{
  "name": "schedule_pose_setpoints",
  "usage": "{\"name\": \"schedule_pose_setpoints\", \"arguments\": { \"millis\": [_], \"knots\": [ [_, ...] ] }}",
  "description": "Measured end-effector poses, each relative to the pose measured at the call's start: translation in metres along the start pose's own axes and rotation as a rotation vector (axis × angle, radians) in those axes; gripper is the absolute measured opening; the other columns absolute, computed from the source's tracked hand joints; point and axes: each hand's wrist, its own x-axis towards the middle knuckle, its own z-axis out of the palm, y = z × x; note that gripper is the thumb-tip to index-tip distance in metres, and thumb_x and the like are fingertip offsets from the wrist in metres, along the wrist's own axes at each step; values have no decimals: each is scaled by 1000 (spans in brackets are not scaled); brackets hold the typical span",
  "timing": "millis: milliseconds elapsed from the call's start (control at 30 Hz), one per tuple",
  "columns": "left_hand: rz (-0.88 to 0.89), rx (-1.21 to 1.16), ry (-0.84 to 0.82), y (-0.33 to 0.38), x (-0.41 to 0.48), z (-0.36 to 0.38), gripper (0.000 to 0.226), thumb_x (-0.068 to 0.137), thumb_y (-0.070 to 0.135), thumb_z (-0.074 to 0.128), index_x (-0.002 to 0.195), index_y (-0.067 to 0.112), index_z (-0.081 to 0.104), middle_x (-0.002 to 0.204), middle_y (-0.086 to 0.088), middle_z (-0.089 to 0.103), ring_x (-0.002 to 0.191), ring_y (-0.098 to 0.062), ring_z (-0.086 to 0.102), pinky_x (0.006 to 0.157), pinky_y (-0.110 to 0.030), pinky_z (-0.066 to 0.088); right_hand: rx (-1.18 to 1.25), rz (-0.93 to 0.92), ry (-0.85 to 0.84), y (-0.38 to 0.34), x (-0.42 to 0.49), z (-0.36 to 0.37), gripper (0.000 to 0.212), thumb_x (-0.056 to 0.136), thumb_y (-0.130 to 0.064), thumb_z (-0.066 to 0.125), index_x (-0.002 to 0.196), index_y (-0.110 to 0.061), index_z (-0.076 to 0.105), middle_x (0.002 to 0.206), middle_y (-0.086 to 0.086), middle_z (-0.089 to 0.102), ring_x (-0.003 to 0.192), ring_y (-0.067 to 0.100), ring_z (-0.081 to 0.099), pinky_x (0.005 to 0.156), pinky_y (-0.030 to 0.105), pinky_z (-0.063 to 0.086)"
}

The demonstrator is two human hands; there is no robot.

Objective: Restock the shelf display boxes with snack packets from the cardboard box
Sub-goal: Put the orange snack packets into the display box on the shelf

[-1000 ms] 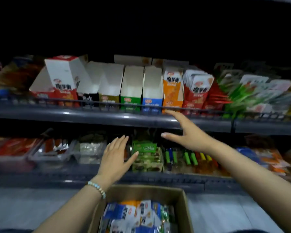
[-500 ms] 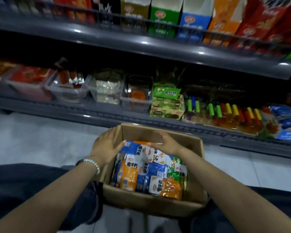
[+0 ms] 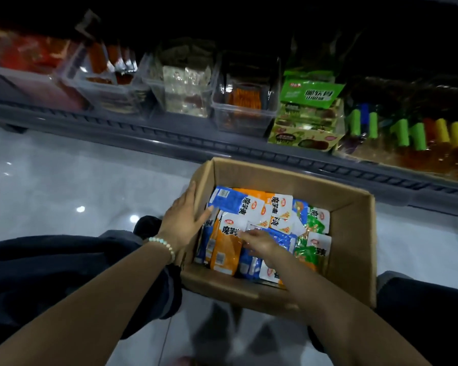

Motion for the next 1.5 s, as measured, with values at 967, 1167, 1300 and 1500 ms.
{"name": "schedule_pose_setpoints", "arguments": {
  "millis": [967,1167,1300,1500],
  "knots": [
    [-9,-63,92,2,0,13,74,95,50,44,152,17,10,153,-7,30,138,-23,31,113,-43,31,444,-10,209,31,-4,-52,33,84,-17,70,114,-9,61,113,11,67,98,28,64,84,36,50],
    [281,0,191,43,-8,14,56,97,40,44,147,16,31,152,-2,33,140,-17,27,117,-37,23,456,-70,-30,17,-33,-78,25,85,-19,68,109,-12,63,105,11,72,99,26,67,88,42,53],
    [-40,-505,-237,90,-12,16,50,98,47,39,136,15,47,132,-1,58,118,-18,56,97,-30,43,439,-177,-116,-16,-63,-98,33,82,-20,69,112,-8,63,106,11,71,100,25,67,89,38,53],
    [-113,-941,-362,146,-25,-19,30,97,27,52,119,8,61,112,-10,69,102,-23,67,89,-38,55,390,-396,6,-69,-119,-119,29,87,-14,66,115,-10,61,109,11,69,90,21,67,80,33,56]
  ]
}}
